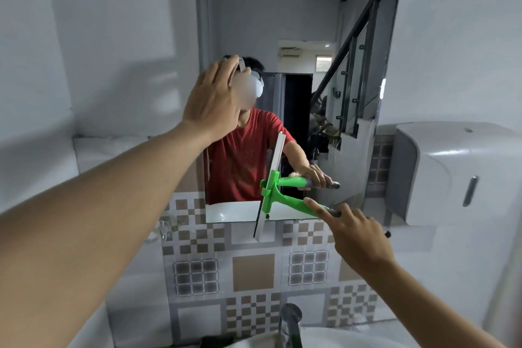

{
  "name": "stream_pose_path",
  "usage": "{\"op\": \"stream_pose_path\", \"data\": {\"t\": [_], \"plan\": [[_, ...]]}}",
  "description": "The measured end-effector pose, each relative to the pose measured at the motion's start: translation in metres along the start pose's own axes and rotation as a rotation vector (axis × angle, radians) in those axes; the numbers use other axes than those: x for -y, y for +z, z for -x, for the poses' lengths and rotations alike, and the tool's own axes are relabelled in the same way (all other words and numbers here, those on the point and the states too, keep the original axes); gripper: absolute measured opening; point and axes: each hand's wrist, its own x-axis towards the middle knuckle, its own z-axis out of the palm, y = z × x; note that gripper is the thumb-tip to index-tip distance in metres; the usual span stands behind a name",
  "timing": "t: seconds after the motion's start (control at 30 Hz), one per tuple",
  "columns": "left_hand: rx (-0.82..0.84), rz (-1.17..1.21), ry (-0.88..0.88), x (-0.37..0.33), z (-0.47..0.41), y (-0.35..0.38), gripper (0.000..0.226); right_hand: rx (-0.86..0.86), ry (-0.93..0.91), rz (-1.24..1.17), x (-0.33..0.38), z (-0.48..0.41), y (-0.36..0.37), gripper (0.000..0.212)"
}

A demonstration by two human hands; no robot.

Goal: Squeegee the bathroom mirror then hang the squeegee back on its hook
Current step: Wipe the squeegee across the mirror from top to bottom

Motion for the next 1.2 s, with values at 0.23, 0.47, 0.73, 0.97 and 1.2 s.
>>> {"op": "stream_pose_path", "data": {"t": [0.23, 0.47, 0.73, 0.97, 1.2], "plan": [[0.120, 0.036, 0.025, -0.041, 0.038, 0.013, 0.057, -0.010, 0.151, -0.014, -0.037, 0.019, 0.003, 0.090], [0.163, 0.067, 0.016, -0.073, 0.055, 0.026, 0.076, 0.082, 0.408, -0.255, -0.027, 0.046, 0.023, 0.085], [0.173, 0.065, -0.001, -0.090, 0.074, 0.037, 0.071, 0.112, 0.589, -0.583, 0.025, 0.061, 0.051, 0.091], [0.224, 0.054, -0.007, -0.091, 0.092, 0.049, 0.081, 0.168, 0.719, -0.745, 0.049, 0.078, 0.068, 0.089], [0.269, 0.046, -0.005, -0.092, 0.096, 0.054, 0.096, 0.242, 0.766, -0.810, 0.056, 0.086, 0.069, 0.086]]}}
